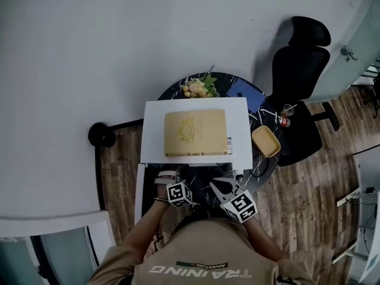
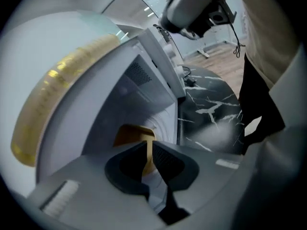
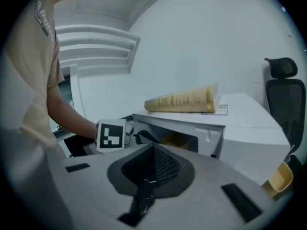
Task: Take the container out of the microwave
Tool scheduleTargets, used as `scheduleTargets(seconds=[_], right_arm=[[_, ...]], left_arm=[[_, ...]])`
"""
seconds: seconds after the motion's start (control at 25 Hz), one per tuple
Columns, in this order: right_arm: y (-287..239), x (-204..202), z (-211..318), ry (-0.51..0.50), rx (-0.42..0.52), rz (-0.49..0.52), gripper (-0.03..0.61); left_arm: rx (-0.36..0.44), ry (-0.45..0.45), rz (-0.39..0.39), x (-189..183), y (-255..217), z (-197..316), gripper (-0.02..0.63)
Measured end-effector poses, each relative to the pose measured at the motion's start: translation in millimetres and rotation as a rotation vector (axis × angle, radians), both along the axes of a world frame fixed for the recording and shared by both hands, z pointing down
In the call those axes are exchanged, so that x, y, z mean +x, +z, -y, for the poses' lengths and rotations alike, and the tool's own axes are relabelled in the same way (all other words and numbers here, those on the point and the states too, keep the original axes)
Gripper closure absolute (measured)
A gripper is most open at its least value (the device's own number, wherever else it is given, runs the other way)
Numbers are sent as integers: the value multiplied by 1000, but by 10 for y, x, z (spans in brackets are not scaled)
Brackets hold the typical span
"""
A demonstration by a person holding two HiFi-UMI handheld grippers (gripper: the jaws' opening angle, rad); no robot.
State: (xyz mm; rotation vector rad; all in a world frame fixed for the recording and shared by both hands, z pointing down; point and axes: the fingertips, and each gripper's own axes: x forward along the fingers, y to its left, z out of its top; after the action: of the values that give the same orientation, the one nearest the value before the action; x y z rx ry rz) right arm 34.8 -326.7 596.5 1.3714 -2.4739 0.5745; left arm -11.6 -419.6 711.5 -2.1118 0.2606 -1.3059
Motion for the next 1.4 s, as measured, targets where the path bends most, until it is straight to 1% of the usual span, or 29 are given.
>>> scheduleTargets(seconds=[0.04,0.08,0.2,0.36,0.44,0.52,0.68,0.76,0.96,1.24,1.4], right_arm=[[11,31,-5,6,-2,-4,571],[28,60,-8,12,-4,-7,571],[71,94,-25,26,-12,-2,571],[139,101,-60,24,-27,-8,571],[148,108,-59,26,-28,-2,571],[137,116,-48,32,-24,5,571],[158,153,-56,42,-24,2,571],[170,183,-65,51,-28,5,571],[188,240,-119,67,-44,5,571],[36,95,-175,71,-18,-1,571],[-33,10,-250,80,-12,-30,571]], left_arm=[[2,11,29,27,72,25,585],[-1,17,57,47,145,49,553],[-22,21,129,37,341,93,521],[-13,28,205,10,475,188,520],[-28,36,242,-4,552,209,520],[-41,43,262,-12,626,228,520],[-39,50,264,10,671,278,522],[-36,53,273,16,672,289,554],[-54,59,274,46,624,219,562],[-69,85,256,-44,473,-63,572],[-115,85,223,-92,394,-263,577]])
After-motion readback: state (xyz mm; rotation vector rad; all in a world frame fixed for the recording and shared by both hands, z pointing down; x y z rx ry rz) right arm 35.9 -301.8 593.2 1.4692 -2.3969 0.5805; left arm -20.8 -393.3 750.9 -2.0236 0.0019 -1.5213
